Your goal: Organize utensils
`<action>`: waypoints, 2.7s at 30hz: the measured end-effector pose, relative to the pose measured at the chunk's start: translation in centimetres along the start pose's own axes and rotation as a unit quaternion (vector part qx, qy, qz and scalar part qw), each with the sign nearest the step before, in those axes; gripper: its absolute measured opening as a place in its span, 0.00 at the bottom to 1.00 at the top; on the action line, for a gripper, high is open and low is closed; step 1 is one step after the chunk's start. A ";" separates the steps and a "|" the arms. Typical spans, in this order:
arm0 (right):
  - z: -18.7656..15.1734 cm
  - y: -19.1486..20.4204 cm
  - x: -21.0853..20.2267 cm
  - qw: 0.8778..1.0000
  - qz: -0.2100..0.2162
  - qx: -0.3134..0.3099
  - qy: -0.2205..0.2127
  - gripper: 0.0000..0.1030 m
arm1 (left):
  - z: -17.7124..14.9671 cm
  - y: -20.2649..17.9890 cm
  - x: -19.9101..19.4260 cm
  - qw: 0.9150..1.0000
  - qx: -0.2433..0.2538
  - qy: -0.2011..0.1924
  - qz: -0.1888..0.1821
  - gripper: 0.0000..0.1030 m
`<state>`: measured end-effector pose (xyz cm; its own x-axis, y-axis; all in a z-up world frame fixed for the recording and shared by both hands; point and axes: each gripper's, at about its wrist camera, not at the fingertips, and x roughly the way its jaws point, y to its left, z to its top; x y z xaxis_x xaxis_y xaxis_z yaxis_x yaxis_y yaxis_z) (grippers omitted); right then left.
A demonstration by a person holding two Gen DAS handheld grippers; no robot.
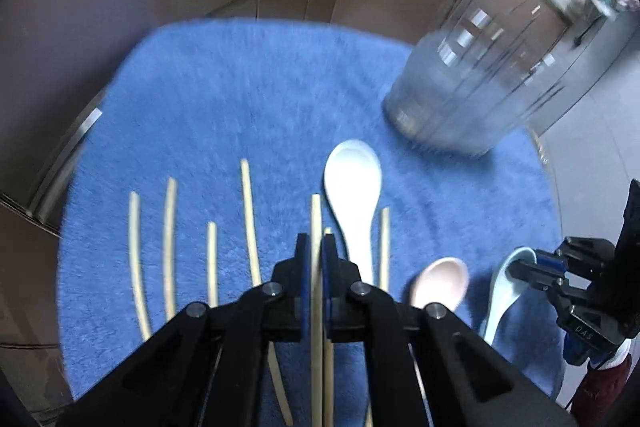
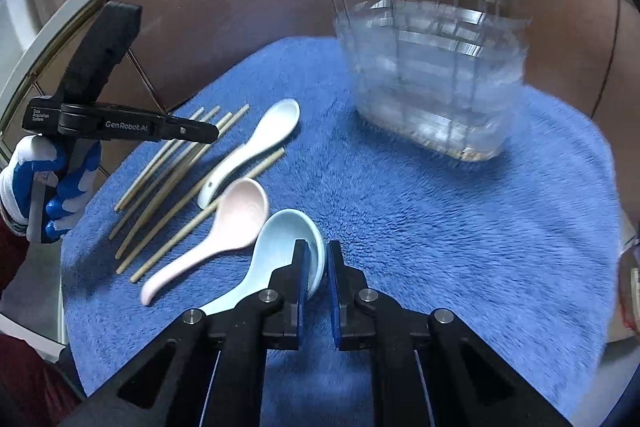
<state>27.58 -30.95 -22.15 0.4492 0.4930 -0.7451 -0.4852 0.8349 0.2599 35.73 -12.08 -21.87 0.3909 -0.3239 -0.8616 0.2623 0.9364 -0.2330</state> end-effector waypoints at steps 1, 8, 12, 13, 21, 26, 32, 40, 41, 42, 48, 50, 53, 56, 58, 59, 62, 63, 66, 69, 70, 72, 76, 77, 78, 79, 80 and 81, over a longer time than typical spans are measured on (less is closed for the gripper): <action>0.2 0.3 -1.0 1.000 -0.008 -0.001 -0.010 0.07 | 0.0 -0.3 -1.2 1.000 0.002 -0.018 0.016 0.04; 4.4 2.9 -9.5 0.988 -0.107 -0.016 -0.113 0.07 | 3.2 -1.7 -10.9 0.982 0.007 -0.187 -0.009 0.04; 7.6 3.5 -13.3 0.966 -0.184 -0.016 -0.181 0.07 | 6.5 -2.5 -15.2 0.959 -0.003 -0.279 -0.049 0.04; 8.6 3.5 -14.0 0.956 -0.215 -0.017 -0.199 0.07 | 7.5 -2.9 -15.7 0.951 -0.009 -0.303 -0.059 0.04; 12.5 2.3 -12.8 0.905 -0.349 -0.024 -0.242 0.07 | 14.2 -3.8 -16.3 0.911 -0.068 -0.391 -0.115 0.04; 13.0 0.6 -8.8 0.891 -0.388 -0.024 -0.234 0.07 | 15.8 -6.6 -12.8 0.901 -0.063 -0.423 -0.072 0.04; 12.1 -1.7 -4.9 0.893 -0.391 0.001 -0.225 0.07 | 14.6 -8.0 -7.5 0.897 -0.048 -0.439 -0.001 0.05; 10.9 -2.6 -3.0 0.908 -0.355 0.026 -0.222 0.13 | 12.0 -8.3 -3.5 0.893 -0.026 -0.446 0.052 0.07; 10.7 -2.9 -3.1 0.913 -0.340 0.036 -0.224 0.14 | 11.7 -8.2 -3.7 0.895 -0.025 -0.444 0.048 0.09; 10.7 -3.0 -3.1 0.915 -0.332 0.041 -0.224 0.16 | 11.4 -8.1 -4.1 0.895 -0.023 -0.442 0.045 0.15; 10.3 -2.7 -5.0 0.921 -0.304 0.059 -0.235 0.19 | 9.1 -7.5 -9.5 0.892 -0.003 -0.451 0.034 0.37; 10.2 -2.2 -6.2 0.920 -0.298 0.067 -0.244 0.23 | 8.4 -7.1 -11.9 0.893 0.007 -0.449 0.034 0.40; 9.9 -1.0 -8.3 0.919 -0.292 0.066 -0.256 0.24 | 7.2 -6.3 -15.7 0.895 0.021 -0.443 0.036 0.42; 9.2 0.6 -10.8 0.920 -0.277 0.064 -0.271 0.25 | 5.9 -5.0 -19.4 0.899 0.027 -0.434 0.044 0.44; 8.6 2.0 -12.4 0.922 -0.263 0.059 -0.279 0.25 | 5.0 -4.1 -21.6 0.902 0.028 -0.428 0.052 0.44; 8.3 2.6 -13.0 0.922 -0.261 0.055 -0.281 0.25 | 4.3 -3.6 -22.6 0.903 0.030 -0.424 0.058 0.44; 7.2 4.4 -14.8 0.925 -0.246 0.046 -0.286 0.25 | 2.4 -1.9 -25.1 0.910 0.029 -0.406 0.081 0.45; 6.7 5.1 -15.3 0.926 -0.241 0.044 -0.287 0.25 | 1.8 -1.3 -25.8 0.913 0.025 -0.398 0.084 0.44; 5.5 6.3 -16.4 0.930 -0.223 0.046 -0.288 0.25 | -0.3 0.6 -27.5 0.922 0.015 -0.374 0.103 0.44; 4.2 7.5 -16.9 0.934 -0.213 0.047 -0.284 0.25 | -2.5 2.5 -28.7 0.932 0.006 -0.346 0.112 0.44; 3.8 7.8 -16.9 0.935 -0.209 0.048 -0.282 0.25 | -3.2 3.2 -28.9 0.936 0.002 -0.334 0.109 0.44; 3.2 8.0 -16.9 0.939 -0.200 0.052 -0.277 0.25 | -4.3 4.3 -29.1 0.944 -0.007 -0.312 0.105 0.44; 1.7 8.8 -16.3 0.949 -0.178 0.052 -0.256 0.25 | -5.9 5.9 -28.5 0.959 -0.015 -0.267 0.097 0.44; 1.3 8.8 -16.1 0.951 -0.174 0.053 -0.252 0.25 | -6.2 6.3 -28.0 0.963 -0.019 -0.254 0.090 0.44; 1.0 8.9 -15.8 0.953 -0.169 0.054 -0.247 0.25 | -6.4 6.6 -27.4 0.967 -0.022 -0.239 0.081 0.44; 0.7 8.7 -15.4 0.956 -0.163 0.055 -0.239 0.25 | -6.5 6.8 -26.6 0.972 -0.024 -0.222 0.073 0.44; 0.3 8.7 -14.9 0.958 -0.159 0.056 -0.231 0.25 | -6.7 7.1 -25.4 0.977 -0.026 -0.201 0.064 0.44; 0.0 8.5 -14.4 0.961 -0.154 0.057 -0.222 0.25 | -6.8 7.3 -24.5 0.980 -0.027 -0.186 0.059 0.44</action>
<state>17.01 -30.91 -9.19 0.8472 0.2521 -0.4677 -0.2034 0.9671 0.1528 22.12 3.62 -5.52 0.7136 -0.2299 -0.6618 0.1529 0.9730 -0.1732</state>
